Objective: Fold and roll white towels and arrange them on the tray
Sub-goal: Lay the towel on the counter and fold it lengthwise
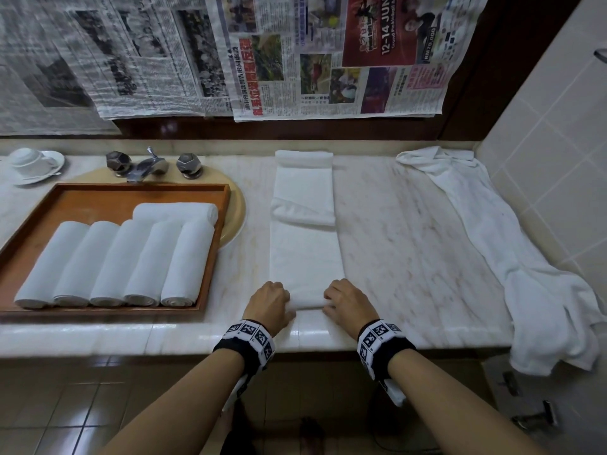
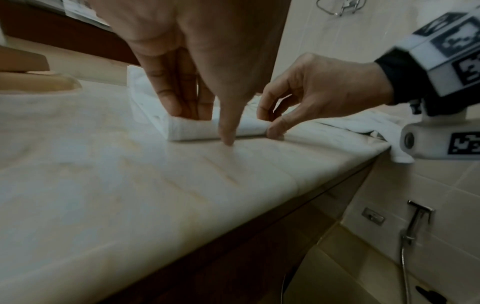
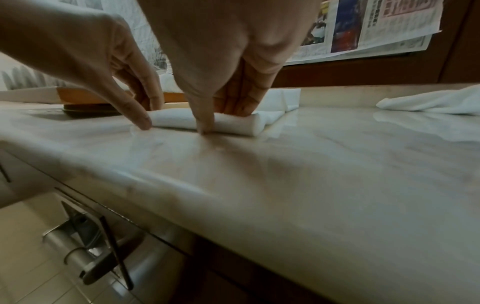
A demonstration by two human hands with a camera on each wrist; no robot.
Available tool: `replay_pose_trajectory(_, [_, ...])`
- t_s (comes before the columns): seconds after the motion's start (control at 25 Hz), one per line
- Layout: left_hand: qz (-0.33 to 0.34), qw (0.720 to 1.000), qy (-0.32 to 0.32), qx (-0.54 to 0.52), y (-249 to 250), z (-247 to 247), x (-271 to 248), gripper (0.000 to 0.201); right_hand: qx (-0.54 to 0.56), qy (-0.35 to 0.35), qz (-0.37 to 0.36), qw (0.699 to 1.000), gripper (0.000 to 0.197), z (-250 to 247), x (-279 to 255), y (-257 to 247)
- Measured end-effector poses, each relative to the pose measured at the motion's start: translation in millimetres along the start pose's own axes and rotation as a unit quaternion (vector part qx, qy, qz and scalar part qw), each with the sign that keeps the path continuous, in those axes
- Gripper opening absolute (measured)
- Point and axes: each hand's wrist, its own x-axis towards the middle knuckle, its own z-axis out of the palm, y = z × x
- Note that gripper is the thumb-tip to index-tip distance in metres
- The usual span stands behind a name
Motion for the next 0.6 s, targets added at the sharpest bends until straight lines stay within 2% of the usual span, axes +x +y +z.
replay_pose_trajectory(0.2, [0.027,0.992,0.0,0.121,0.8,-9.2,2.8,0.023,-0.067,-0.009,-0.025,0.997,0.011,-4.6,5.0,5.9])
replay_pose_trajectory(0.24, [0.029,0.991,-0.006,0.129,0.2,-12.2,1.5,0.023,-0.085,-0.021,-0.025,0.996,0.008,-6.8,5.4,6.3])
replay_pose_trajectory(0.28, [0.035,0.991,-0.017,0.131,-1.1,-15.0,0.4,0.024,-0.098,-0.058,-0.018,0.993,0.015,-10.0,5.4,6.3])
replay_pose_trajectory(0.36, [0.051,0.991,-0.04,0.113,-5.3,-22.6,0.2,0.026,-0.104,-0.104,0.003,0.989,0.023,-17.9,6.0,6.9])
replay_pose_trajectory(0.48, [0.047,0.996,-0.063,0.036,-12.4,-32.6,0.7,0.022,-0.023,-0.125,0.078,0.989,0.015,-26.1,12.4,6.0])
replay_pose_trajectory(0.6, [0.012,0.997,-0.074,0.019,-11.0,-35.8,7.1,0.015,0.015,-0.13,0.125,0.983,0.009,-30.0,18.9,7.4])
